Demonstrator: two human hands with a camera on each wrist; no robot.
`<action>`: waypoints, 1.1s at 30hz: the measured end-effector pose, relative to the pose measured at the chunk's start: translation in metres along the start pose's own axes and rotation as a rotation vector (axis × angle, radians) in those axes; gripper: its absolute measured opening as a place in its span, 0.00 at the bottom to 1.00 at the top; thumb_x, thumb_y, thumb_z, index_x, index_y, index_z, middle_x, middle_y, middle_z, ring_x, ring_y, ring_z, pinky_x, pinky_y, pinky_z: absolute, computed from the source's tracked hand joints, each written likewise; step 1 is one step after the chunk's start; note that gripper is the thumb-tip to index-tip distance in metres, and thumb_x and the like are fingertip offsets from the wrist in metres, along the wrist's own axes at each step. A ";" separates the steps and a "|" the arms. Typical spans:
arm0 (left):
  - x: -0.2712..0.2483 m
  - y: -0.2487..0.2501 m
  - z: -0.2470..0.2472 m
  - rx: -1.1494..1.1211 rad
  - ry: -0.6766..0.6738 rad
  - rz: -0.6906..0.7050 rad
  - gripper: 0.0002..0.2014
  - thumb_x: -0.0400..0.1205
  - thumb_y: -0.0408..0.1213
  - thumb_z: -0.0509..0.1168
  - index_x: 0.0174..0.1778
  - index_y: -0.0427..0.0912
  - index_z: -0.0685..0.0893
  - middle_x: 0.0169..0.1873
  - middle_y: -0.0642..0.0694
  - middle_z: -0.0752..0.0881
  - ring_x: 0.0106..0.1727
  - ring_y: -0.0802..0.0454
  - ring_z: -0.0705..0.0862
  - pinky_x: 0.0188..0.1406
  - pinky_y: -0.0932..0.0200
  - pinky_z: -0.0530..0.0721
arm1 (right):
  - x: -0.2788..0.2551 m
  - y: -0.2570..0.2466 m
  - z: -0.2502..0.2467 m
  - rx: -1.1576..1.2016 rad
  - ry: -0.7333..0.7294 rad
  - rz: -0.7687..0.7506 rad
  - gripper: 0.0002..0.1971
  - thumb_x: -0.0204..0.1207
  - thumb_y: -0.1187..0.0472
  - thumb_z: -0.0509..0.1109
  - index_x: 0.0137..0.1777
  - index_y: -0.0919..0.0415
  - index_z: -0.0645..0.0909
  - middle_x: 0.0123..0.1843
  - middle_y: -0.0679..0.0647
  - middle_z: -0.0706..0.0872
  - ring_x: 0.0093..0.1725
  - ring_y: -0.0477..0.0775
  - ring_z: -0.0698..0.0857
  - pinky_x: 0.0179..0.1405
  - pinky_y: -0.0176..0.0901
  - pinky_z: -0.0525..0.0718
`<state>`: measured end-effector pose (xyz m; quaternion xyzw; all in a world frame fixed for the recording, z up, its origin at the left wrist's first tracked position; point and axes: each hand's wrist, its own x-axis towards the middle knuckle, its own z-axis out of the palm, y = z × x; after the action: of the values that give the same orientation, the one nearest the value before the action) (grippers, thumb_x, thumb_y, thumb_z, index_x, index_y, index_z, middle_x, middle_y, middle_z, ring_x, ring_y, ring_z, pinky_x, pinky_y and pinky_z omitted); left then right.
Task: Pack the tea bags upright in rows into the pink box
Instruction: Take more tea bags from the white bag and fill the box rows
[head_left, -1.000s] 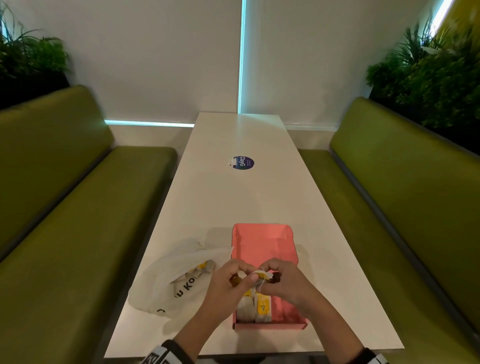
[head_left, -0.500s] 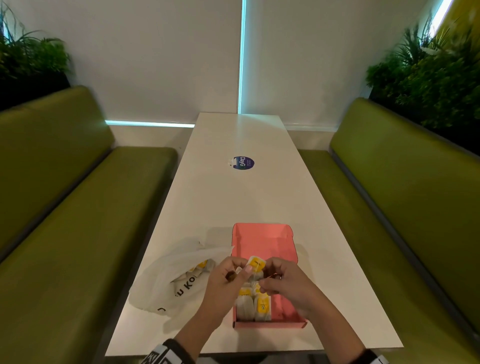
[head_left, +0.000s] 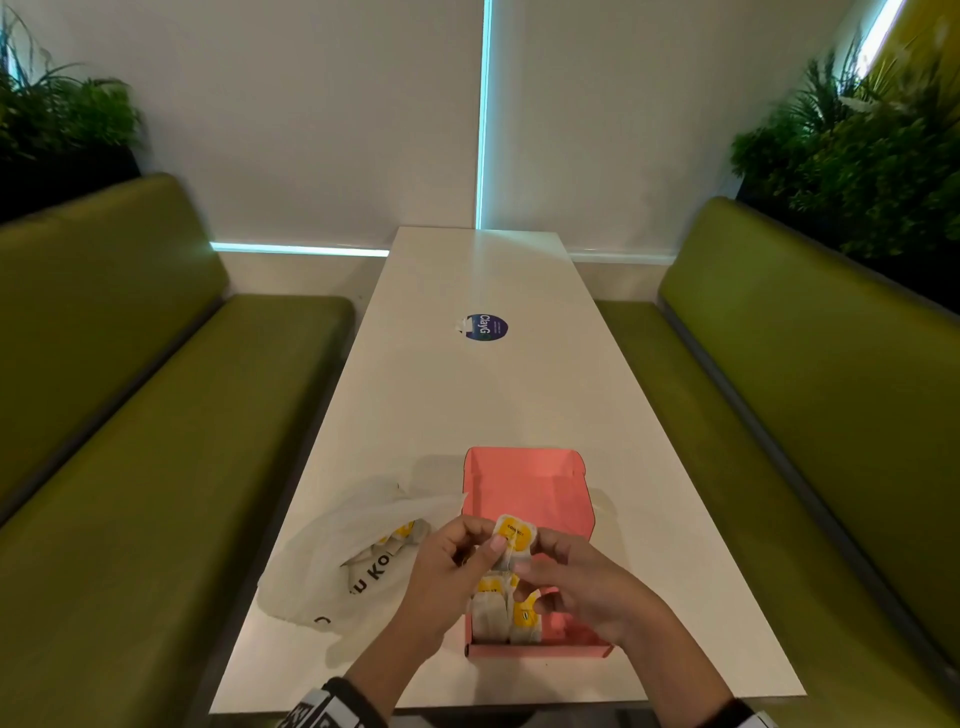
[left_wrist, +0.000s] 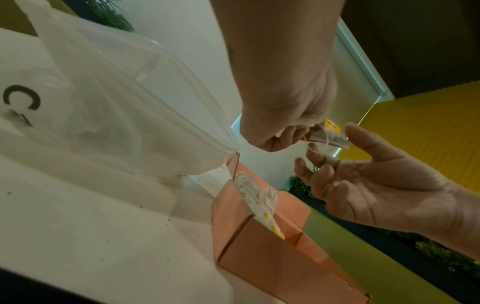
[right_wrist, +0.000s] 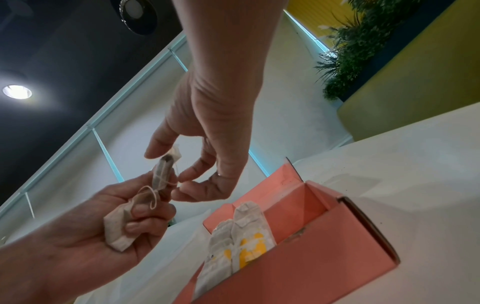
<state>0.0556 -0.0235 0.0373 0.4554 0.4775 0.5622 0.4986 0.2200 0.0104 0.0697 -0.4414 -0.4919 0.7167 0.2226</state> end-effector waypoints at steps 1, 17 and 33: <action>0.000 0.000 0.000 0.002 -0.001 -0.004 0.02 0.78 0.28 0.67 0.44 0.36 0.86 0.35 0.47 0.89 0.38 0.55 0.85 0.40 0.64 0.83 | -0.001 -0.001 0.001 -0.015 0.015 -0.018 0.15 0.73 0.61 0.74 0.59 0.62 0.81 0.48 0.52 0.87 0.41 0.49 0.86 0.40 0.40 0.81; 0.001 -0.009 -0.002 0.368 -0.123 -0.012 0.03 0.73 0.40 0.76 0.36 0.49 0.88 0.31 0.55 0.86 0.31 0.63 0.79 0.35 0.67 0.76 | 0.002 -0.010 -0.003 -0.314 0.296 -0.301 0.07 0.69 0.65 0.78 0.45 0.55 0.87 0.39 0.48 0.85 0.36 0.42 0.80 0.38 0.33 0.81; -0.004 -0.022 -0.013 0.665 -0.103 -0.077 0.10 0.73 0.44 0.75 0.47 0.58 0.84 0.36 0.57 0.85 0.41 0.62 0.82 0.43 0.68 0.77 | 0.008 -0.012 -0.015 -0.910 0.352 -0.302 0.05 0.73 0.66 0.71 0.42 0.55 0.82 0.35 0.41 0.80 0.35 0.40 0.78 0.39 0.33 0.79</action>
<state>0.0461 -0.0273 0.0141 0.6026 0.6258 0.3323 0.3672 0.2269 0.0291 0.0757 -0.5319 -0.7674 0.3046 0.1883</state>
